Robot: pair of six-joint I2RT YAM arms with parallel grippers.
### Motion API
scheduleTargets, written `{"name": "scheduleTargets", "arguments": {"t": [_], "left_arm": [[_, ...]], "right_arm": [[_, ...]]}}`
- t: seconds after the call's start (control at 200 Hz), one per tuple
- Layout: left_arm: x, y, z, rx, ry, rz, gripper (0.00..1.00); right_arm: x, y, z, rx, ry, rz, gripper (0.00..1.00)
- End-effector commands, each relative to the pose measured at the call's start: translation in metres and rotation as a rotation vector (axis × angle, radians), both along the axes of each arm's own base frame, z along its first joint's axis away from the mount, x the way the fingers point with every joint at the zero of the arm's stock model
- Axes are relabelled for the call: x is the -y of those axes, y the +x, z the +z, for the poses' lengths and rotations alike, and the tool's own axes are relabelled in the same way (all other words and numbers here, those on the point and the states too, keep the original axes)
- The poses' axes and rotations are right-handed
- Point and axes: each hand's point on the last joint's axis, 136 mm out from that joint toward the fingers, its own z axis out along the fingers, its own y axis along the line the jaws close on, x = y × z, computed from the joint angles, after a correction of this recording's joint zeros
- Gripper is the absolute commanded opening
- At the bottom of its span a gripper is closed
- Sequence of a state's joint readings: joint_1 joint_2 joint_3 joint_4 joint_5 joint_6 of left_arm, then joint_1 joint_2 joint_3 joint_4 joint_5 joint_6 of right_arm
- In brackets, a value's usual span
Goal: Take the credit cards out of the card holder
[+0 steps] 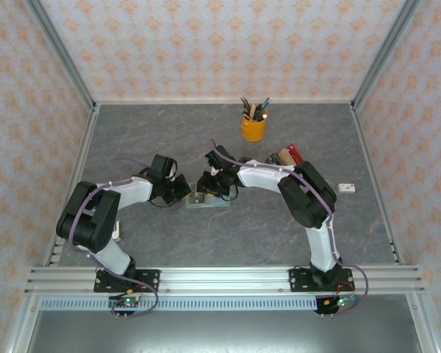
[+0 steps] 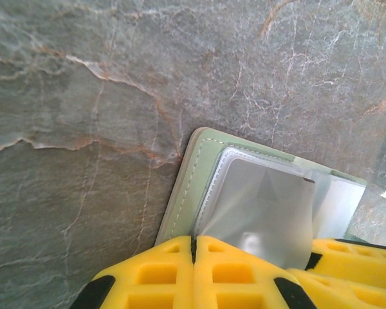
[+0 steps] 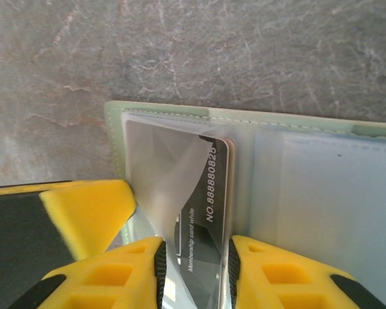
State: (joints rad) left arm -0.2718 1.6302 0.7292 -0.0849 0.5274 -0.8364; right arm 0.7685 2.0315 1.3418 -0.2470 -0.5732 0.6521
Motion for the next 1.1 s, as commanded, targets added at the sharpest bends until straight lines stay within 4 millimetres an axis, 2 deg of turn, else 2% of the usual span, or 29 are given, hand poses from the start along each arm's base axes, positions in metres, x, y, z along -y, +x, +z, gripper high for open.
{"name": "scheduleTargets", "arguments": {"t": [0.0, 0.13, 0.22, 0.661, 0.911, 1.091], "left_arm": [[-0.033, -0.056, -0.056, -0.232, 0.162, 0.015, 0.0], [-0.033, -0.056, -0.057, -0.234, 0.168, 0.014, 0.0], [-0.033, -0.056, -0.057, -0.236, 0.167, 0.015, 0.0], [-0.031, -0.056, -0.055, -0.228, 0.155, 0.008, 0.0], [-0.03, -0.055, -0.055, -0.227, 0.148, 0.007, 0.0], [-0.029, -0.056, -0.055, -0.228, 0.143, 0.008, 0.0]], "right_arm": [[-0.029, -0.005, 0.045, 0.061, 0.187, 0.056, 0.32], [-0.028, -0.004, 0.057, 0.089, 0.216, 0.051, 0.32], [-0.028, -0.004, 0.059, 0.088, 0.218, 0.055, 0.32], [-0.026, -0.005, 0.025, 0.013, 0.125, 0.052, 0.29], [-0.013, -0.002, -0.002, -0.035, -0.01, 0.021, 0.29], [-0.022, 0.0, -0.001, -0.026, 0.037, 0.03, 0.29]]}}
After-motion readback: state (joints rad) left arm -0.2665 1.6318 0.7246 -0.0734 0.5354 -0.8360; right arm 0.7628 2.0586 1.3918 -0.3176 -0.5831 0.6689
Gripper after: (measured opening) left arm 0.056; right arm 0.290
